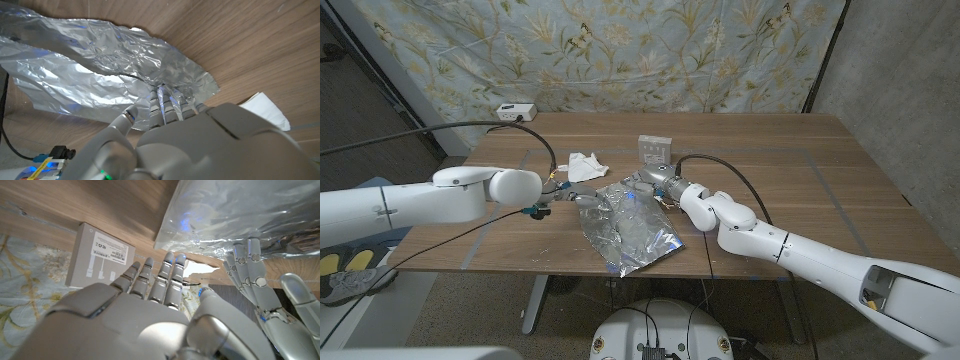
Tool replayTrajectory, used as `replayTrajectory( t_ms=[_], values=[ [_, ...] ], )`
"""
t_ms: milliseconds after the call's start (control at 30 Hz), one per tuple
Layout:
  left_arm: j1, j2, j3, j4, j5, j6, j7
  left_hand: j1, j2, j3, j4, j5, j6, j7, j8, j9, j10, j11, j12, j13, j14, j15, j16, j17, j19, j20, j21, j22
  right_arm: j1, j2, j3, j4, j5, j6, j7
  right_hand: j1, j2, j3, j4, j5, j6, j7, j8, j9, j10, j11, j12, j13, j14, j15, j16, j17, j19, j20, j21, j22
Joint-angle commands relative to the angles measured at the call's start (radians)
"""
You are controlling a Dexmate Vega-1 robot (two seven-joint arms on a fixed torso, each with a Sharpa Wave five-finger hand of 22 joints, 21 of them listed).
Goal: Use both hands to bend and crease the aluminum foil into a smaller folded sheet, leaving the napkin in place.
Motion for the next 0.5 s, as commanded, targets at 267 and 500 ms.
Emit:
replayTrajectory(
  t_ms=[267,500],
  values=[
    [-0.005,-0.009,0.002,0.021,0.001,-0.022,-0.007,0.004,0.002,0.002,0.005,-0.001,0.005,0.002,0.002,0.004,0.006,0.0,-0.001,0.004,0.005,0.001,-0.002,0.001,-0.047,0.0,-0.002,0.001,-0.028,-0.065,0.041,-0.207,0.014,-0.168,0.124,-0.005,-0.007,0.013,-0.007,0.003,-0.019,0.005,-0.01,0.002,-0.016,0.013,-0.01,0.002,-0.016,0.006,-0.007,0.003,-0.003,-0.004,-0.002,0.003],
    [-0.004,-0.014,0.002,0.034,-0.006,-0.036,-0.001,0.004,0.002,0.002,0.005,-0.002,0.004,-0.001,0.001,0.004,0.004,0.0,-0.002,0.004,0.004,0.002,-0.002,0.001,-0.047,0.0,-0.002,0.002,-0.018,-0.059,0.028,-0.275,0.005,-0.281,0.211,-0.007,-0.01,0.02,-0.015,0.002,-0.048,0.008,-0.018,0.001,-0.051,0.014,-0.016,0.002,-0.051,0.025,-0.018,0.002,-0.026,0.007,-0.008,0.003]
  ],
)
